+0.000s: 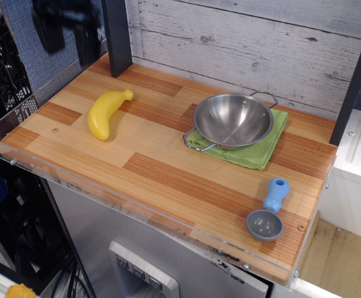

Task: Remove banana from vessel and keep it on the center corner of the table

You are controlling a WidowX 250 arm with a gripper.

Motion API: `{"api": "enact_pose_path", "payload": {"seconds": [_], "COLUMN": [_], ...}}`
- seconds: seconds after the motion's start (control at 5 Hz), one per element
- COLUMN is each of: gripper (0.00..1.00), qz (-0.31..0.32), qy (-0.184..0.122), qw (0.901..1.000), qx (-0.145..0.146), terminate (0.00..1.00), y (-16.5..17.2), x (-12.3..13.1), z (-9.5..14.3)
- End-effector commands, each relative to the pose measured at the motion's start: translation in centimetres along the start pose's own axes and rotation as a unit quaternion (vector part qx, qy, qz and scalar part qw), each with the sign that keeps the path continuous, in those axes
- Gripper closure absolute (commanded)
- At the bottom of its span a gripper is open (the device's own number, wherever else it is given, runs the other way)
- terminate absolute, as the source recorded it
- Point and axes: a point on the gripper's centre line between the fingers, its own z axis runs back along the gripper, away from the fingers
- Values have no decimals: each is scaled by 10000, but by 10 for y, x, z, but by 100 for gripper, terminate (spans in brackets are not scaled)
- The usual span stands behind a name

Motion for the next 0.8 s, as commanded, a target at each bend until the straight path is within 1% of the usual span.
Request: {"api": "enact_pose_path", "payload": {"seconds": [0.0,0.2,0.6], "gripper": [0,0,0], "qz": [78,23,10], "qy": [-445,-488,-453], "qw": [9989,9988,9990], "qx": [145,-64,-44], "terminate": [0,0,0], "y": [-33,-46,-49], "x": [7,10,8], "z": [62,72,73]}}
